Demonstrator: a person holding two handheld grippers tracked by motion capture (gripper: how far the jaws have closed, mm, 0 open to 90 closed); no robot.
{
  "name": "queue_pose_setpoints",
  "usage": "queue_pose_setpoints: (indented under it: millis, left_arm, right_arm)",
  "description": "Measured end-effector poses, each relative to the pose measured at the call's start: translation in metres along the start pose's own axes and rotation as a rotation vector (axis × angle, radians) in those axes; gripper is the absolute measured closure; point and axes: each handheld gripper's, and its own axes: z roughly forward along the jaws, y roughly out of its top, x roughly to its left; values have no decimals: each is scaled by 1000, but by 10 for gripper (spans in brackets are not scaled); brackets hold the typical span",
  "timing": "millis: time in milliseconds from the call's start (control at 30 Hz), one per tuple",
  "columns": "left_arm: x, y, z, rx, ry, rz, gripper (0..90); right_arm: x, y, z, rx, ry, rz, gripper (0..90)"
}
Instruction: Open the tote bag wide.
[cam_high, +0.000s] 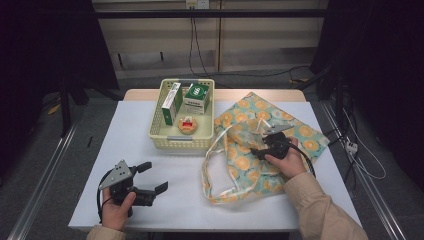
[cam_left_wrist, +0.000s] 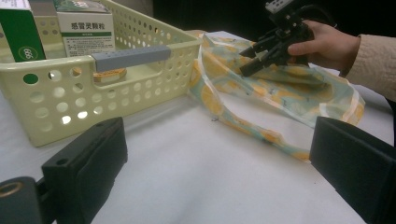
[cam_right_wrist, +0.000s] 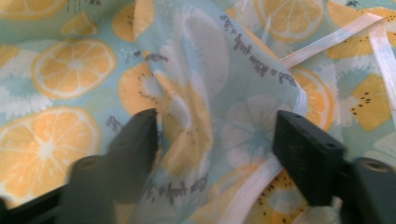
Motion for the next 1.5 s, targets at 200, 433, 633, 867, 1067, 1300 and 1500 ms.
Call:
queue_pose_setpoints:
  millis: [200, 433, 633, 867, 1067, 1300, 1500]
  left_arm:
    - [0, 0, 0, 1, 1, 1, 40]
    - [0, 1, 0, -4, 2, 1, 41]
    - [-1, 3, 2, -6, 2, -1, 41]
    - [-3, 8, 7, -4, 1, 3, 42]
    - [-6, 15, 14, -2, -8, 6, 42]
    - [-6, 23, 22, 10, -12, 2, 44]
    - [-3, 29, 25, 11, -9, -13, 44]
  right_arm:
    - [4, 3, 1, -9, 30, -2, 760]
    - [-1, 8, -7, -35, 29, 42, 892]
    - [-10, 24, -33, -80, 4, 54, 894]
    - [-9, 46, -57, -111, -9, 38, 892]
    - [-6, 64, -68, -117, -27, 22, 891]
    - [-6, 77, -74, -128, -41, 24, 891]
    - [-10, 85, -84, -130, -51, 8, 889]
